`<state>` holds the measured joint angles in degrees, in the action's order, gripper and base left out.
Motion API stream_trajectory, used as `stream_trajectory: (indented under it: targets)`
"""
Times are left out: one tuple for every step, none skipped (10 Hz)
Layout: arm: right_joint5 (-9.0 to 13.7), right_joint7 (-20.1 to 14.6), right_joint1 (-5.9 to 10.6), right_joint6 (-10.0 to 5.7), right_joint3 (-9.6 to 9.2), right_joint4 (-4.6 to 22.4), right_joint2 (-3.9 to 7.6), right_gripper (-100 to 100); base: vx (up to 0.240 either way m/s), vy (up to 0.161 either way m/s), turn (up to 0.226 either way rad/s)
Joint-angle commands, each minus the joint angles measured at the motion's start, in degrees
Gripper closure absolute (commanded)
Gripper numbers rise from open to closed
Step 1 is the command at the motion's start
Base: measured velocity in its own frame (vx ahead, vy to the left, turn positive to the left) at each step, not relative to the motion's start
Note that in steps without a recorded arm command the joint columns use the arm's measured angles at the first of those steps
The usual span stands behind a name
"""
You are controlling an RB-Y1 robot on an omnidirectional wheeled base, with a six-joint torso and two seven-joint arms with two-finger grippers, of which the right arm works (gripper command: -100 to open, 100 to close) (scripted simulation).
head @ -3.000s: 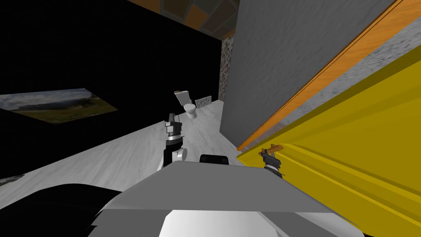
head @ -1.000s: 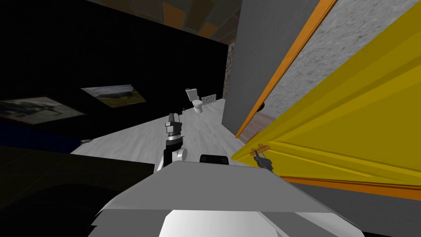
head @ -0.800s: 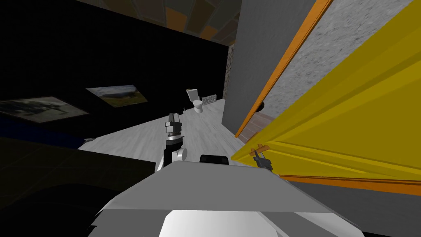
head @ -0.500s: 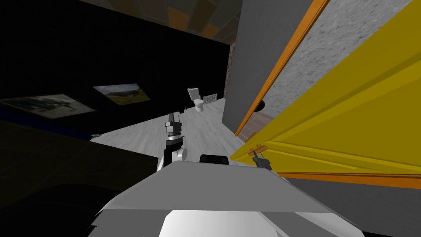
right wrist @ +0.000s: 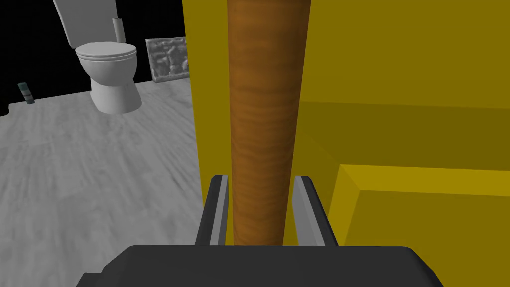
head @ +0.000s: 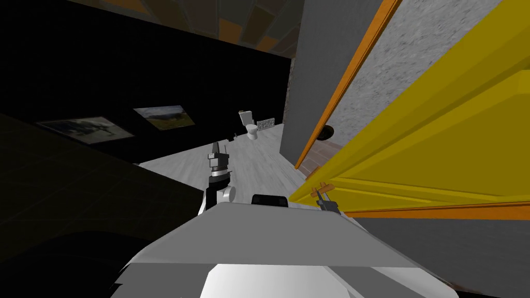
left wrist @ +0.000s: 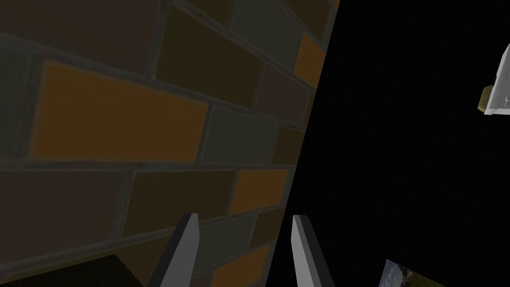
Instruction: Pull the door open
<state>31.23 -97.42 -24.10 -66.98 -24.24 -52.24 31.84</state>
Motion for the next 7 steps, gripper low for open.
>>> stream_trajectory:
  targets:
    - [-0.3, -0.5, 0.16, -0.73, -0.39, 0.7, 0.29, 100, -0.141, -0.029, 0.132]
    - [-0.4, -0.7, 0.20, -0.93, -0.50, 0.9, 0.37, 100, -0.211, -0.052, 0.138]
    - [-0.7, -1.1, 0.35, -1.61, -0.87, 1.5, 0.63, 100, -0.219, -0.037, 0.132]
    - [-0.9, -1.5, 0.45, -2.10, -1.13, 2.0, 0.83, 100, -0.209, -0.053, 0.111]
    - [-1.1, -1.8, 0.56, -2.60, -1.40, 2.5, 1.02, 100, -0.213, -0.043, 0.104]
    - [-1.3, -2.2, 0.67, -3.09, -1.66, 2.9, 1.22, 100, -0.226, -0.031, 0.121]
    - [-1.5, -2.5, 0.76, -3.54, -1.90, 3.4, 1.39, 100, -0.198, -0.024, 0.113]
